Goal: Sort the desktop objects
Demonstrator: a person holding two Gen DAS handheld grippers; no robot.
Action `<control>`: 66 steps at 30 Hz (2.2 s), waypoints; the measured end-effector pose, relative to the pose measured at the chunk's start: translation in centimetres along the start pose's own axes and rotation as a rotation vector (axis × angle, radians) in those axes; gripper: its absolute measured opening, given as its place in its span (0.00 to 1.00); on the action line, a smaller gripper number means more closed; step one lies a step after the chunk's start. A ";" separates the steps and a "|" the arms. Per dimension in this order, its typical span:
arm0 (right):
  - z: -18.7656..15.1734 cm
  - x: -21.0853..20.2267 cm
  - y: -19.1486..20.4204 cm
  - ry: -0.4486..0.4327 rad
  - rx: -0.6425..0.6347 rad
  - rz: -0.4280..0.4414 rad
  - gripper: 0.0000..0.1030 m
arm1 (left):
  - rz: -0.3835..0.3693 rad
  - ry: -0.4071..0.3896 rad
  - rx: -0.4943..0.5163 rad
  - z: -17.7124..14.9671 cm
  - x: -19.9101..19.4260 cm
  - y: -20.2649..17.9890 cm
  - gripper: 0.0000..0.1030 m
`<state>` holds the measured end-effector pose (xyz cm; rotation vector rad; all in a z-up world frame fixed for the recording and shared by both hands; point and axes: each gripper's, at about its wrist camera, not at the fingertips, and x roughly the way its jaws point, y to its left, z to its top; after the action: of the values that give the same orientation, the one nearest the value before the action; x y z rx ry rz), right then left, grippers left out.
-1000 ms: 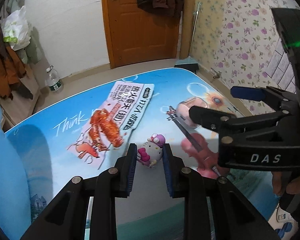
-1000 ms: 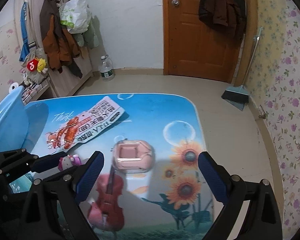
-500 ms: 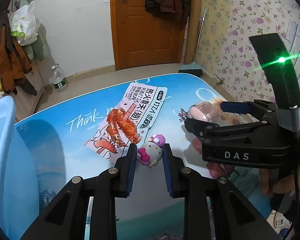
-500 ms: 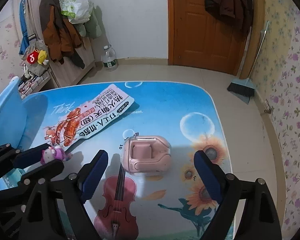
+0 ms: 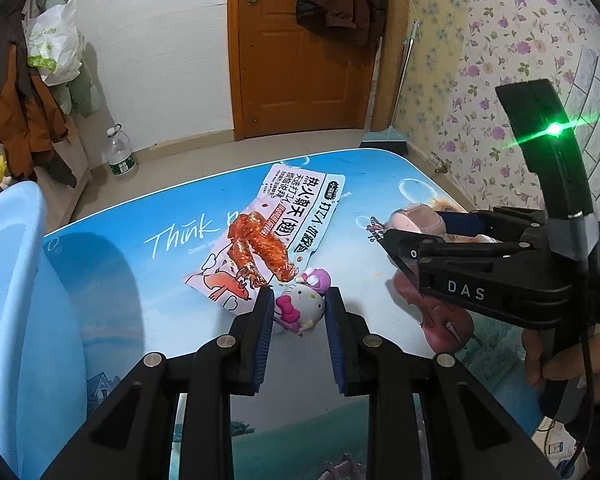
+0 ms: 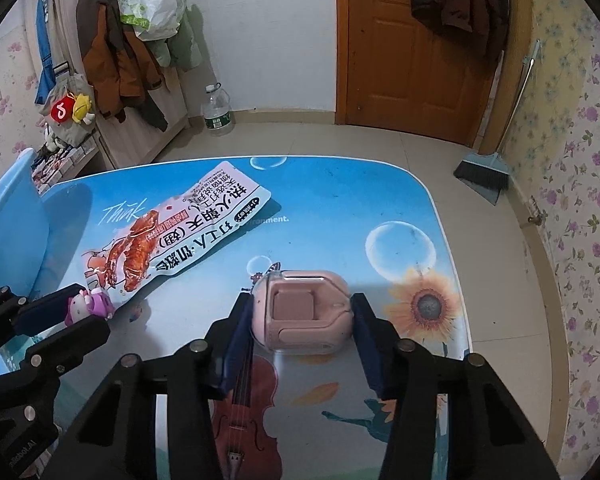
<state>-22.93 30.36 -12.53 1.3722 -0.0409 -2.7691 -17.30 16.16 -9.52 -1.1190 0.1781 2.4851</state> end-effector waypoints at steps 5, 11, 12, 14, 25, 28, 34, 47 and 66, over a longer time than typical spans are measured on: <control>-0.3 -0.8 0.3 0.005 0.003 0.001 0.49 | 0.000 -0.016 -0.002 0.2 -0.8 0.0 0.23; -0.1 -3.0 0.4 -0.022 0.008 -0.021 0.49 | 0.001 -0.047 0.003 0.6 -2.8 -0.2 0.23; -0.1 -3.6 0.4 -0.031 0.011 -0.027 0.49 | 0.001 -0.054 0.005 0.6 -3.2 -0.3 0.23; 0.0 -4.8 0.5 -0.046 0.015 -0.034 0.49 | 0.000 -0.070 0.010 0.7 -4.2 -0.5 0.23; 0.3 -11.9 2.2 -0.132 0.008 -0.054 0.49 | -0.002 -0.170 0.024 0.8 -10.6 -1.0 0.23; 0.2 -14.2 3.1 -0.163 0.001 -0.059 0.49 | 0.003 -0.195 0.018 0.6 -12.5 -0.7 0.23; -0.3 -18.6 5.5 -0.219 -0.021 -0.068 0.49 | 0.032 -0.243 0.005 -0.4 -16.8 0.1 0.23; -3.3 -23.6 12.7 -0.271 -0.068 -0.035 0.49 | 0.103 -0.295 -0.056 -3.7 -23.5 4.3 0.23; -1.0 -22.7 22.7 -0.292 -0.167 0.071 0.49 | 0.226 -0.315 -0.143 -5.3 -26.7 12.4 0.23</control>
<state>-7.63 8.97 5.90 0.9049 0.1254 -2.8135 -2.90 -4.93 6.11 -0.7786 0.0360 2.8755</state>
